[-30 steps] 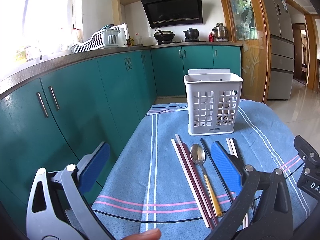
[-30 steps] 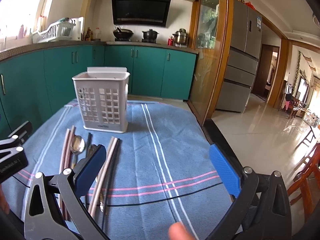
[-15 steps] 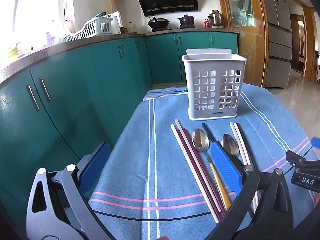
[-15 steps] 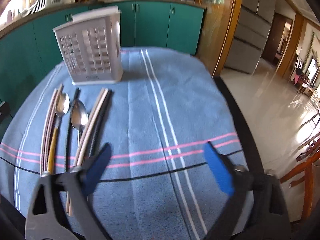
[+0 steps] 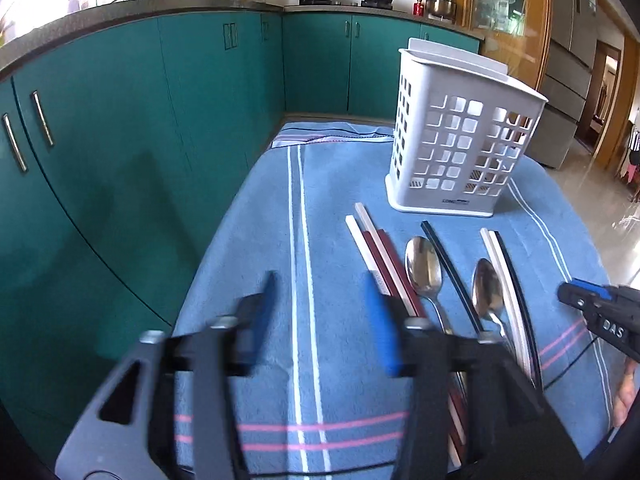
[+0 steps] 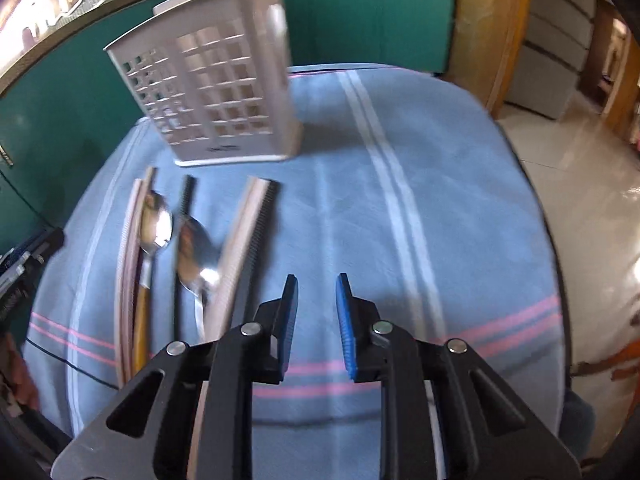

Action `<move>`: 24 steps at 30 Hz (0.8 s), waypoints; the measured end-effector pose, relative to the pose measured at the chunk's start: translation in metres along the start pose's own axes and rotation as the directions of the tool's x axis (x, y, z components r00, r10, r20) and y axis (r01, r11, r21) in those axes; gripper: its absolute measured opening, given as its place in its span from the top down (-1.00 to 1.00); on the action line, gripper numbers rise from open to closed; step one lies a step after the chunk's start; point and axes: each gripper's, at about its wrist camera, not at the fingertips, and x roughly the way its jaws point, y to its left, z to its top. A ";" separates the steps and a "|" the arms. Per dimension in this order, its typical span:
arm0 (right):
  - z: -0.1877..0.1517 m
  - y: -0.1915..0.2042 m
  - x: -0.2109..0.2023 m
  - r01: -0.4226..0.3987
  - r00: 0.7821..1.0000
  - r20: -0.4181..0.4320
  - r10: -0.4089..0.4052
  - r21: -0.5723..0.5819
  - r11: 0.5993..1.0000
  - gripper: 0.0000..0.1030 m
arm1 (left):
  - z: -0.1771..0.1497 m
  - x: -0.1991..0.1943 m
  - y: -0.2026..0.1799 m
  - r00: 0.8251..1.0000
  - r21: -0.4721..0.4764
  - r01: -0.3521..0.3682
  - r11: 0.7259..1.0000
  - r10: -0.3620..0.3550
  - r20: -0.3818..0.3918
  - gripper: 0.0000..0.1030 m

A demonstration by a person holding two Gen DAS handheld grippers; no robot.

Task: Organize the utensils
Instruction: 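Close the right tool on the black chopstick while the left tool grasps a white chopstick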

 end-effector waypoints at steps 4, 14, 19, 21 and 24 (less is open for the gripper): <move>0.015 0.018 0.022 -0.050 0.998 -0.039 0.050 -0.020 0.999 0.57 | 0.000 0.005 -0.005 1.000 0.018 0.000 1.000 0.001 -0.015 -0.27; 0.016 0.028 0.041 -0.051 0.996 -0.073 0.047 -0.063 0.997 0.57 | -0.002 0.034 -0.014 0.996 0.059 0.019 0.998 -0.014 -0.089 -0.27; 0.016 0.020 0.041 0.022 0.997 -0.066 -0.026 -0.058 0.998 0.55 | -0.004 0.050 -0.025 0.990 0.092 0.052 0.994 -0.039 -0.137 -0.26; 0.016 0.013 0.040 0.023 0.998 -0.064 -0.026 -0.046 0.999 0.54 | -0.006 0.057 -0.026 0.988 0.108 0.026 0.994 -0.010 -0.152 -0.26; 0.015 0.006 0.037 0.018 0.998 -0.063 -0.020 -0.035 0.999 0.52 | -0.005 0.059 -0.025 0.990 0.124 -0.014 0.992 0.032 -0.140 -0.27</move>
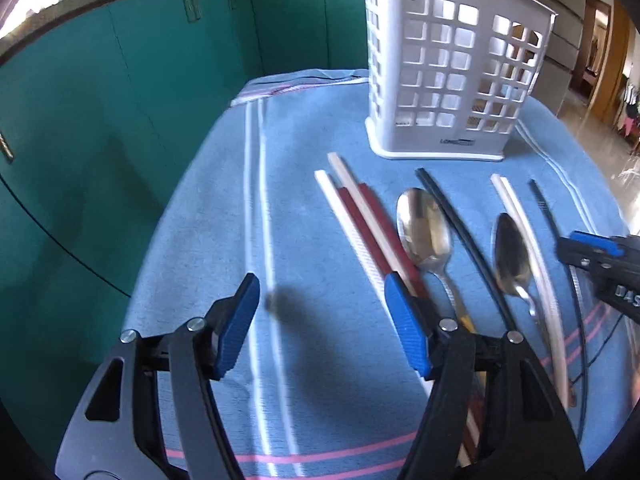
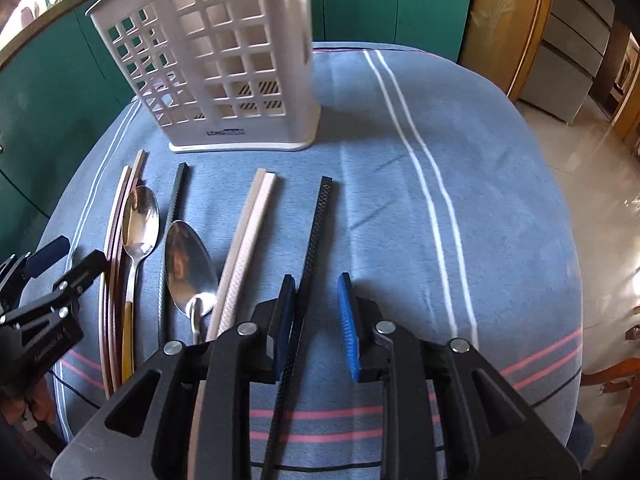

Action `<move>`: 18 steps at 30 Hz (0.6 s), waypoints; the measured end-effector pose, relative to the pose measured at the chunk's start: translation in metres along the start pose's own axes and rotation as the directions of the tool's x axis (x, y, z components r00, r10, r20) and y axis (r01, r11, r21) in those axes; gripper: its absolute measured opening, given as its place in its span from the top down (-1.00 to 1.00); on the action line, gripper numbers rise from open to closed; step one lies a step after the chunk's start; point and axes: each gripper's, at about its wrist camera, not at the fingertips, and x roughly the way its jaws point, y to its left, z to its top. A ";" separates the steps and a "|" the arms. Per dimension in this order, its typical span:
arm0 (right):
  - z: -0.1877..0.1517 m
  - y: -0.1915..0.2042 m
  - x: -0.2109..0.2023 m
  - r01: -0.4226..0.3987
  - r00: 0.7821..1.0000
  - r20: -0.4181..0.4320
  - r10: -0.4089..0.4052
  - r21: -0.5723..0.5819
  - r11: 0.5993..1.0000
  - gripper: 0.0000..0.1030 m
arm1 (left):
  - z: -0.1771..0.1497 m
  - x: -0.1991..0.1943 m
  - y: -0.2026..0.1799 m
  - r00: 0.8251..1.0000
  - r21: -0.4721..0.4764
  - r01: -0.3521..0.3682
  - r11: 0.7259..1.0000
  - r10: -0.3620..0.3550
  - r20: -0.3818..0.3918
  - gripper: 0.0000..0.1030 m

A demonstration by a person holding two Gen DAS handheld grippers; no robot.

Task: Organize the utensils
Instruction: 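Close the right tool on the black chopstick while the left tool grasps a white chopstick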

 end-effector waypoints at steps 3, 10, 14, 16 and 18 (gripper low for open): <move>0.000 -0.005 -0.002 -0.007 1.000 0.002 0.007 0.003 1.000 0.44 | 0.001 0.008 0.009 0.998 -0.002 -0.057 0.998 0.057 -0.025 -0.28; 0.029 -0.003 0.018 -0.022 0.999 -0.044 0.022 -0.003 1.000 0.41 | 0.043 0.013 0.022 0.999 -0.055 0.010 0.998 -0.013 -0.048 -0.28; 0.055 -0.003 0.029 -0.002 0.998 -0.066 0.001 -0.015 1.000 0.41 | 0.076 0.040 0.031 0.991 -0.098 0.032 0.995 -0.044 -0.125 -0.19; 0.067 -0.003 0.035 0.018 0.997 -0.076 -0.019 -0.022 1.000 0.41 | 0.085 0.054 0.032 0.985 -0.106 0.039 0.994 -0.056 -0.166 -0.07; 0.076 -0.003 0.041 0.032 0.995 -0.092 -0.035 -0.033 0.999 0.41 | 0.087 0.063 0.031 0.979 -0.114 0.061 0.992 -0.081 -0.186 -0.09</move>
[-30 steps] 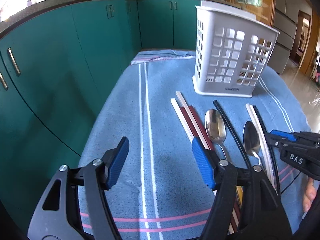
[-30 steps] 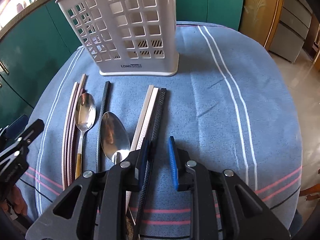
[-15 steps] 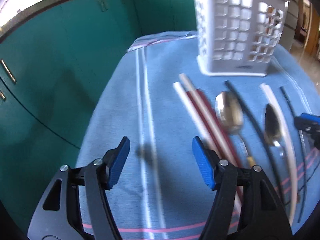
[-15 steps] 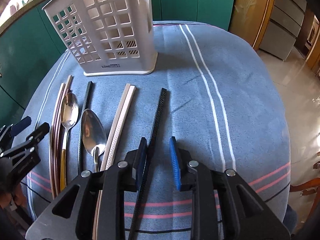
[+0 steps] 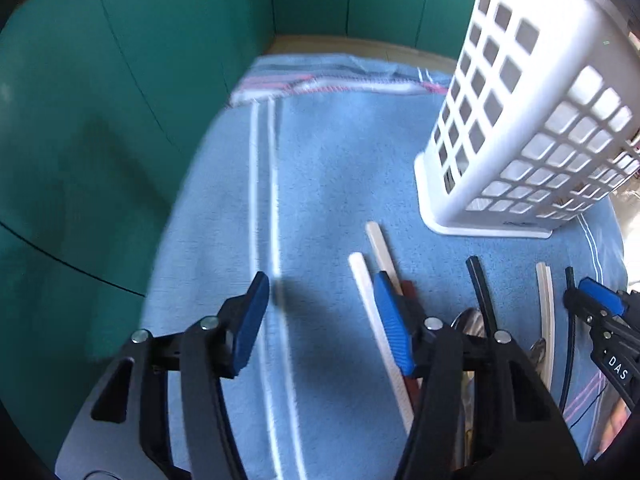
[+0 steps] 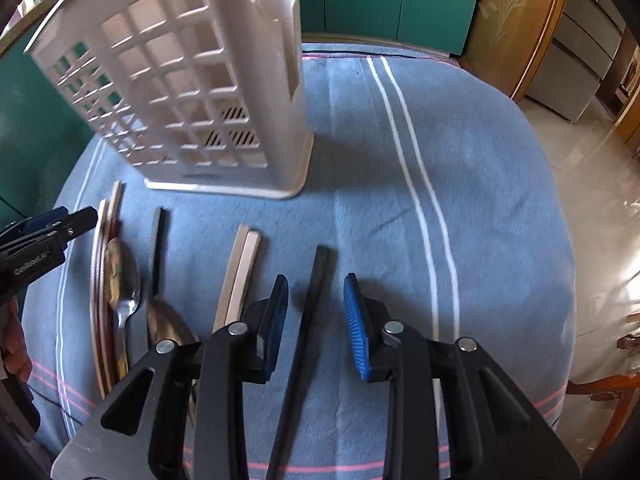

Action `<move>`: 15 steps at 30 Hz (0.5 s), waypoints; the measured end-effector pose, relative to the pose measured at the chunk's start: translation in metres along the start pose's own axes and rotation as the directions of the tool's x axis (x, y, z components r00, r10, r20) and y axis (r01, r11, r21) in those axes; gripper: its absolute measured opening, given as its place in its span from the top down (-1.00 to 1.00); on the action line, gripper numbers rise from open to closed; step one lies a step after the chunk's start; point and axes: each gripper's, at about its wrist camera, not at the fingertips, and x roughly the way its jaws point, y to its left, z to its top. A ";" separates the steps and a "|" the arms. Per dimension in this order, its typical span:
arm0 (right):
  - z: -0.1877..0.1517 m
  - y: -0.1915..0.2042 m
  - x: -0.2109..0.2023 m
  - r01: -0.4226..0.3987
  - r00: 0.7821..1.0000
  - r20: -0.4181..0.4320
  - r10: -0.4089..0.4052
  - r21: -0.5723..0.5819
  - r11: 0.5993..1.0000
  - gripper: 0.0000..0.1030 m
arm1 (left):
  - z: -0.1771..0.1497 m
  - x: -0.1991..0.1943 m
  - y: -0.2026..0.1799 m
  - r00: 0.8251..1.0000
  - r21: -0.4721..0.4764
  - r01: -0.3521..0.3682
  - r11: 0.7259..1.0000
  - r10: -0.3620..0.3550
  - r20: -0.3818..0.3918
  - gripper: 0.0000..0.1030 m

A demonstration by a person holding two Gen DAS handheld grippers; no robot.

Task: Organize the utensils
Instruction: 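Close the right tool on the black chopstick while the left tool grasps a white chopstick, then lift both chopsticks over the white holder and open both tools to drop them in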

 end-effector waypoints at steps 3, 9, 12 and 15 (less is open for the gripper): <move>0.009 0.002 0.009 0.013 1.000 -0.018 -0.014 -0.022 1.000 0.41 | 0.007 0.007 0.002 1.000 -0.024 0.014 1.000 -0.014 -0.019 -0.10; 0.022 0.009 0.012 -0.005 1.000 -0.010 0.005 -0.067 0.998 0.82 | 0.010 0.014 -0.010 1.000 0.033 -0.004 0.999 0.004 -0.016 0.56; 0.020 0.009 0.007 -0.035 0.999 0.004 0.035 -0.070 0.997 0.85 | 0.010 0.006 -0.004 0.999 0.006 0.049 0.999 -0.048 -0.013 0.78; 0.019 0.005 -0.017 -0.068 0.996 0.051 0.071 -0.062 0.996 0.87 | 0.007 -0.016 -0.001 0.997 -0.005 0.074 0.997 -0.073 0.036 0.81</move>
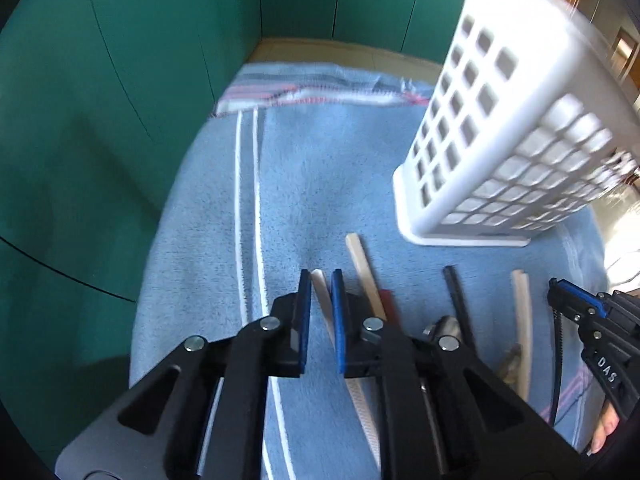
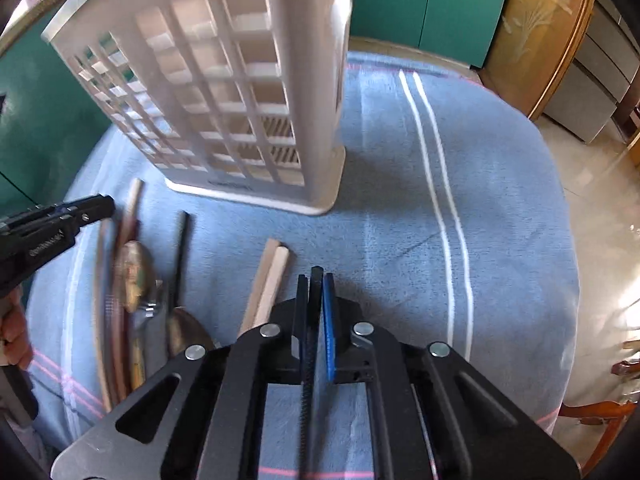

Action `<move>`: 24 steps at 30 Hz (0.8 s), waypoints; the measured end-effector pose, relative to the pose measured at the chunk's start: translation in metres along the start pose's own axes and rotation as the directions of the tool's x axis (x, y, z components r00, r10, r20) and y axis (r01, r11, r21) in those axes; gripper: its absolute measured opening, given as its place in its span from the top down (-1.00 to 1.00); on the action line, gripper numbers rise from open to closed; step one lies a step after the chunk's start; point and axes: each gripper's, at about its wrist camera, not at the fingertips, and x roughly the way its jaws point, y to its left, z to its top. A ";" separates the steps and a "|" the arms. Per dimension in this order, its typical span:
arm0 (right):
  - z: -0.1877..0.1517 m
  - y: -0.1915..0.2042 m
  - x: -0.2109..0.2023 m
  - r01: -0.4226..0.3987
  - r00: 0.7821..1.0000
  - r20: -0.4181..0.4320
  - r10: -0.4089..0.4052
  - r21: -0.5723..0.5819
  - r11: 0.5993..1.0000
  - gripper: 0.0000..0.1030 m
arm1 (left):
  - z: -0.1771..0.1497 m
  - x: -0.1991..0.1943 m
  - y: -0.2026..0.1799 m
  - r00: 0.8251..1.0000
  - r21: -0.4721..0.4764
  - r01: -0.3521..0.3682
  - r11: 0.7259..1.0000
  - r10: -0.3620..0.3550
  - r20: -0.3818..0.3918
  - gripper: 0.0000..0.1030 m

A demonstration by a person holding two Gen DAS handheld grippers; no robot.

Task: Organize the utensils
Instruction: 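Lift both chopsticks over the white holder and open both tools to drop them in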

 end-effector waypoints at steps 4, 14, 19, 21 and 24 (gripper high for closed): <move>0.002 -0.008 -0.054 -0.045 0.993 0.110 0.045 -0.009 0.999 0.87 | -0.010 -0.058 -0.012 0.993 0.007 0.046 0.999 -0.046 0.106 0.85; -0.012 -0.009 -0.209 -0.147 0.891 0.428 0.149 -0.038 0.988 0.87 | -0.006 -0.202 -0.029 0.898 0.061 0.097 0.993 -0.114 0.425 0.87; 0.000 -0.017 -0.263 -0.203 0.797 0.571 0.197 -0.055 0.978 0.87 | 0.008 -0.262 -0.034 0.820 0.089 0.108 0.990 -0.140 0.555 0.87; 0.010 -0.020 -0.287 -0.214 0.745 0.635 0.203 -0.059 0.975 0.87 | 0.021 -0.282 -0.036 0.782 0.089 0.102 0.991 -0.136 0.608 0.88; 0.032 -0.028 -0.313 -0.215 0.673 0.718 0.176 -0.038 0.976 0.87 | 0.039 -0.302 -0.036 0.754 0.080 0.116 0.990 -0.140 0.641 0.88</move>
